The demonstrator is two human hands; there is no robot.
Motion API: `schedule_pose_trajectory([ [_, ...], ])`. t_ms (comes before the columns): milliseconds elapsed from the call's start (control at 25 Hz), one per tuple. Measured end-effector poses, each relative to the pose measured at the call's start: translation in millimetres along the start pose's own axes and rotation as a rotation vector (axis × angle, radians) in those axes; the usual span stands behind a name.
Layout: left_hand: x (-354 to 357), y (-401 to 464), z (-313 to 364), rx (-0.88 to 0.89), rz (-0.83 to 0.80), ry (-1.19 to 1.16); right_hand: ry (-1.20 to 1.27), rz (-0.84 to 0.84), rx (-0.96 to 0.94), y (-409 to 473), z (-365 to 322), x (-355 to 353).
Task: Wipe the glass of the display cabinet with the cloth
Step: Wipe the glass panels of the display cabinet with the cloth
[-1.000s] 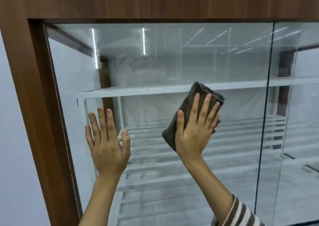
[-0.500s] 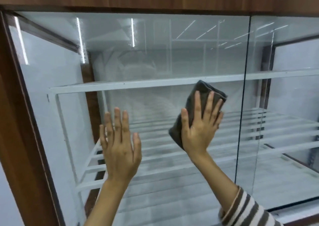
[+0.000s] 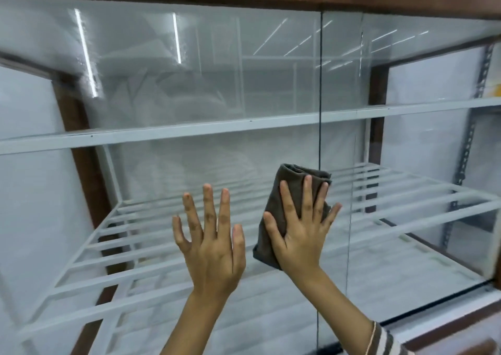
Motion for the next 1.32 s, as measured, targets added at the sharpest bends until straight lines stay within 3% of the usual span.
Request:
schedule_pose_trajectory([
  [240,8,-2,6,-0.019,0.052,0.099,0.042,-0.019,-0.065,-24,6,-1],
  [360,9,-2,6,-0.025,0.06,0.103,0.03,0.017,0.104,-1,40,-2],
  [480,10,-2,6,-0.022,0.07,0.119,0.044,0.087,0.246,47,29,2],
  [600,10,-3,6,-0.016,0.083,0.137,0.094,0.063,-0.022,36,-9,4],
  [720,10,-3,7,-0.023,0.088,0.133,0.091,-0.006,-0.21,-34,18,-5],
  [880,11,-3,9,-0.026,0.099,0.137,0.119,0.016,-0.029,-39,93,-14],
  [1040,13,-4,9,-0.034,0.09,0.157,0.154,0.1,0.135,6,55,-6],
  [1160,12,-2,10,-0.035,0.072,0.153,0.209,0.022,-0.186,-42,3,-5],
  [1240,10,-3,8,-0.013,0.057,0.114,0.209,-0.032,-0.392,-85,12,-10],
  [1320,1,-17,-3,-0.017,0.039,0.102,0.165,-0.041,-0.482,-102,42,-15],
])
Point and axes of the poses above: each hand's wrist, its own y-axis towards the middle knuckle, its own x-axis out of the palm, z = x × y, the point moved 6 cm from there along y, towards the middle knuckle, and after that the axes turned 13 degrees about z, right-handed, at the moved point
